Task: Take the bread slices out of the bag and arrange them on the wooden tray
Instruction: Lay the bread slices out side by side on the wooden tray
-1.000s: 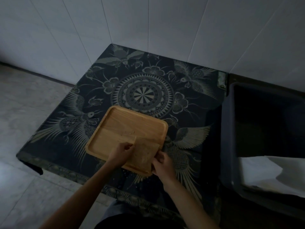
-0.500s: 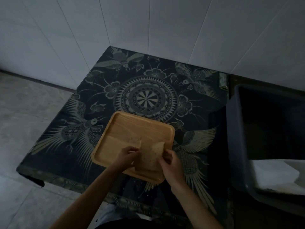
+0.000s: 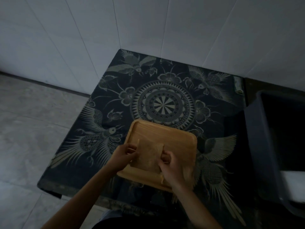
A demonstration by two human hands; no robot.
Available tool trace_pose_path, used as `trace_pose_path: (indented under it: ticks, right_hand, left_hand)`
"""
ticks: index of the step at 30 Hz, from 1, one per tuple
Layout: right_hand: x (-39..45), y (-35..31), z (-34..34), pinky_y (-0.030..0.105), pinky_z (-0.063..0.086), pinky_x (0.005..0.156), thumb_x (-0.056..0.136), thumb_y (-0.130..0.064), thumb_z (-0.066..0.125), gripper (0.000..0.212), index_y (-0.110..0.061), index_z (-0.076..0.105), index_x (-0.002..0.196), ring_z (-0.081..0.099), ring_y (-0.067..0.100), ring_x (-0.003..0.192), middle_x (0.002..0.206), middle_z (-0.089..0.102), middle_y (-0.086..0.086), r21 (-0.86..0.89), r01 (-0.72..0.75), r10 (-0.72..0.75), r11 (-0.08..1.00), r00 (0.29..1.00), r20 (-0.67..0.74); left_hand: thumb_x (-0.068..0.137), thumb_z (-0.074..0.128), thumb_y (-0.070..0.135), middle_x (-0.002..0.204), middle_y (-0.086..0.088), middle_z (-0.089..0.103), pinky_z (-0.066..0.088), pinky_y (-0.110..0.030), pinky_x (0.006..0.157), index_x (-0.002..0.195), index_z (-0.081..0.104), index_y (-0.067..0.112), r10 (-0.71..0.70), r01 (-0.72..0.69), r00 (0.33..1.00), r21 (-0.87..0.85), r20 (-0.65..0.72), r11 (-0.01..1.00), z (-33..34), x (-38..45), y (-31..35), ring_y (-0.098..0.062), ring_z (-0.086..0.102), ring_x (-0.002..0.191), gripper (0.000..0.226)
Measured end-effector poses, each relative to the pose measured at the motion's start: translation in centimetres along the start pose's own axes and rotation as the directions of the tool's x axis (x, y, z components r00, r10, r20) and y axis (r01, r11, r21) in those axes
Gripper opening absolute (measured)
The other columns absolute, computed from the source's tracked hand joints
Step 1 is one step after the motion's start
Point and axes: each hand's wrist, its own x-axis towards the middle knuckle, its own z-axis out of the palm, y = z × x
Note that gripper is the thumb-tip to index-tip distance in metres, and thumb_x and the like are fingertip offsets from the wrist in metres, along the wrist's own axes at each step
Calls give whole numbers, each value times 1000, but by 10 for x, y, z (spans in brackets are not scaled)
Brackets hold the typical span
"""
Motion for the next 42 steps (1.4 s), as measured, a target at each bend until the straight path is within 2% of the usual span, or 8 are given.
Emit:
trace_pose_path:
  ticks: [5, 10, 13, 17, 20, 23, 33, 42]
  right_hand:
    - [5, -6, 34, 17, 49, 67, 88, -49, 74, 45, -34, 54, 125, 61, -3, 93, 108, 63, -19, -54, -11, 13, 999, 999, 40]
    - [10, 0, 51, 23, 51, 77, 93, -43, 71, 44, -22, 57, 129, 61, 7, 101, 120, 62, -4, -157, -25, 28, 987, 999, 17]
    - [7, 4, 56, 14, 44, 68, 96, -41, 67, 27, -29, 54, 117, 57, -3, 89, 109, 61, -9, -174, -50, 58, 984, 997, 41]
    - [7, 7, 63, 18, 46, 69, 99, -37, 63, 17, -27, 57, 111, 55, -3, 83, 98, 60, -13, -174, -100, 109, 980, 993, 43]
    - [7, 6, 64, 13, 43, 62, 100, -36, 61, 8, -28, 61, 101, 56, -7, 80, 100, 67, -10, -171, -112, 117, 979, 993, 25]
    - [4, 3, 65, 16, 44, 61, 100, -42, 59, 13, -39, 55, 88, 59, -5, 80, 92, 63, -18, -172, -113, 118, 979, 993, 19]
    - [2, 11, 61, 17, 47, 66, 100, -49, 56, 16, -35, 55, 108, 57, -4, 83, 100, 61, -11, -188, -101, 107, 977, 994, 23]
    - [-1, 13, 62, 18, 44, 57, 101, -55, 48, 47, -25, 59, 135, 60, -1, 82, 103, 64, -8, -236, -89, 101, 968, 994, 42]
  left_hand:
    - [89, 71, 20, 100, -6, 77, 58, -30, 74, 113, 73, 14, -50, 52, 999, 149, -14, 987, -27, 11, -18, -18, 73, 88, 24]
    - [88, 71, 18, 101, -6, 76, 59, -30, 72, 112, 73, 13, -59, 50, 998, 265, 26, 963, -34, 19, -31, -14, 72, 84, 25]
    - [88, 70, 23, 91, 1, 76, 48, -17, 55, 104, 77, 17, -28, 24, 1000, 345, 5, 938, -32, 22, -34, -2, 66, 66, 19]
    - [91, 64, 32, 80, -3, 76, 47, -26, 50, 86, 80, 16, 6, 10, 999, 419, -37, 908, -31, 25, -29, -10, 62, 59, 23]
    - [92, 60, 36, 50, -3, 49, 35, -28, 47, 51, 54, 16, -20, 30, 999, 423, -28, 906, -31, 26, -26, -13, 44, 45, 46]
    - [93, 57, 38, 47, 2, 40, 29, -23, 46, 51, 45, 18, -18, 9, 1000, 459, 15, 888, -32, 26, -25, -11, 36, 41, 48]
    - [96, 53, 40, 58, -7, 53, 40, -29, 56, 56, 52, 16, -95, 72, 994, 330, 53, 941, -31, 24, -34, -20, 51, 55, 47]
    - [97, 52, 41, 67, -9, 61, 47, -32, 61, 74, 68, 9, -121, 108, 991, 181, 62, 978, -35, 21, -42, -21, 60, 62, 42]
